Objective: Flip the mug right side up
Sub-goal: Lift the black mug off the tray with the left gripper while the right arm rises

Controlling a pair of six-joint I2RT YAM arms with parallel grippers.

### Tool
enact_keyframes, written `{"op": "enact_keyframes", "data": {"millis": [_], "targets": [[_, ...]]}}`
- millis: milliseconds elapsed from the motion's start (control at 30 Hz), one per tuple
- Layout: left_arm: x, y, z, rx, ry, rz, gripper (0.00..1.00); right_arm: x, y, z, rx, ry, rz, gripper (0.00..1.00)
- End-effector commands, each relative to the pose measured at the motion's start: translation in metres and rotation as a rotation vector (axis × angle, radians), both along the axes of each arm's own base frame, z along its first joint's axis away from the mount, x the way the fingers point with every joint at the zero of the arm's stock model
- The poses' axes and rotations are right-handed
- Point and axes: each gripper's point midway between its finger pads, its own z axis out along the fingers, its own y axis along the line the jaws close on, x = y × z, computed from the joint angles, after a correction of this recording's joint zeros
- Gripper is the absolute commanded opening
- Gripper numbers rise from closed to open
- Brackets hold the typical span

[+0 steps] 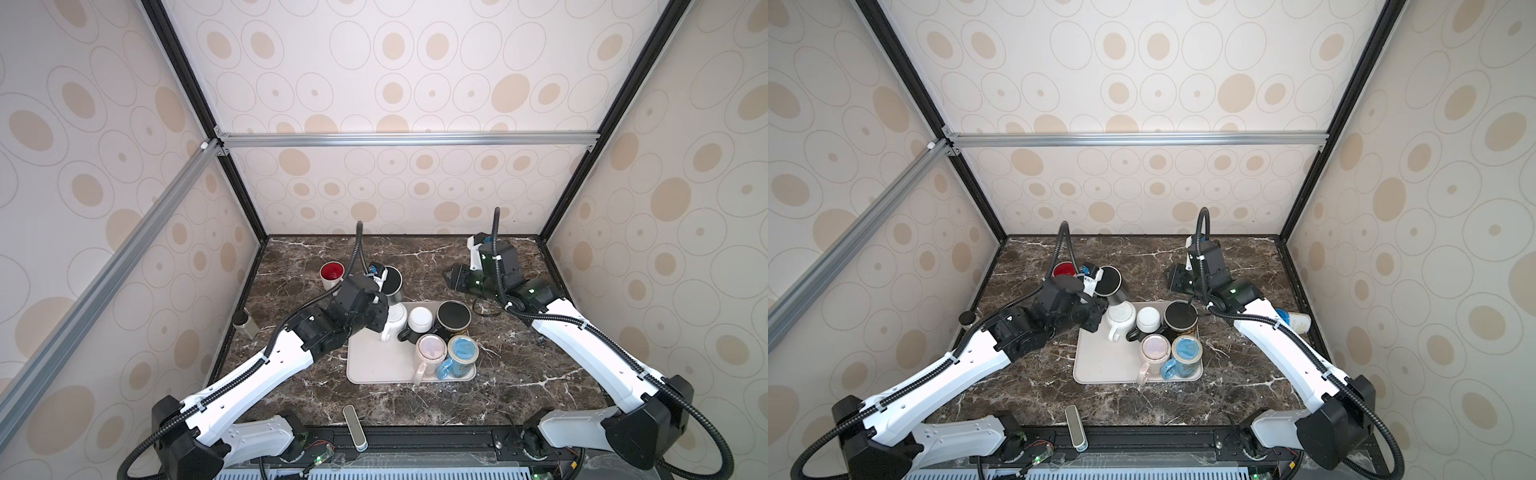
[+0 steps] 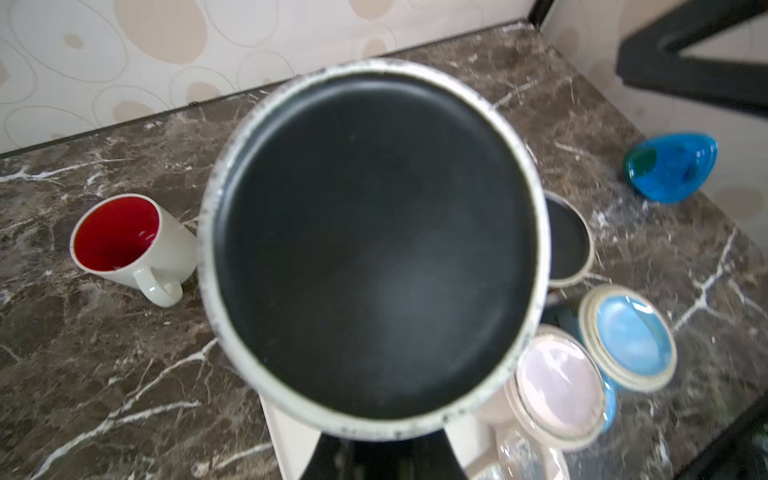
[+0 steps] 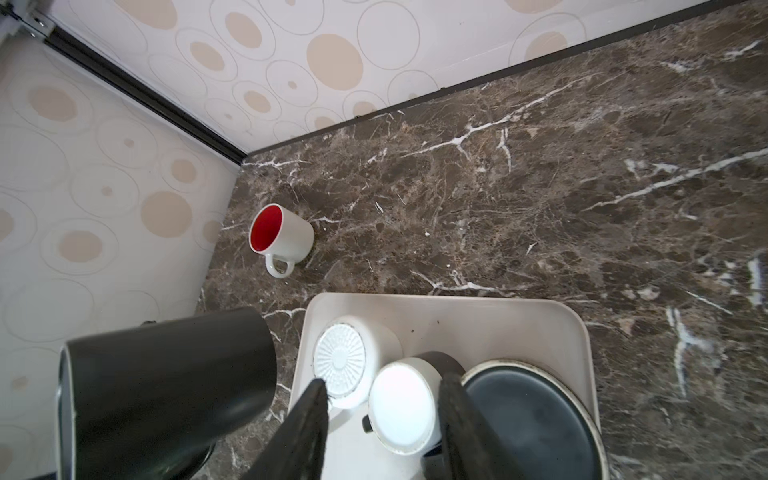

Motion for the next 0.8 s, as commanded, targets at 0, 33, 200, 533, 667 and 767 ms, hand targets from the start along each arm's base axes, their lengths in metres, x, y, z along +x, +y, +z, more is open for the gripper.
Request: {"op": "enact_keyframes", "data": {"millis": [0, 33, 200, 533, 667, 767], "targets": [[0.039, -0.010, 0.061, -0.228, -0.220, -0.021, 0.00, 0.011, 0.014, -0.002, 0.095, 0.013, 0.035, 0.46], [0.047, -0.008, 0.062, -0.275, -0.230, -0.020, 0.00, 0.013, 0.016, -0.003, 0.098, 0.014, 0.044, 0.46], [0.076, -0.013, 0.062, -0.500, -0.203, -0.086, 0.00, 0.017, 0.033, -0.004, 0.166, 0.026, 0.093, 0.47], [0.070, -0.020, 0.118, -0.943, -0.219, -0.277, 0.00, 0.012, 0.083, 0.005, 0.473, 0.078, 0.279, 0.50], [0.063, -0.023, 0.130, -1.084, -0.195, -0.333, 0.00, 0.010, 0.095, 0.013, 0.563, 0.069, 0.346, 0.51], [0.060, -0.024, 0.131, -1.145, -0.174, -0.360, 0.00, 0.008, 0.103, 0.023, 0.646, 0.058, 0.391, 0.51]]}}
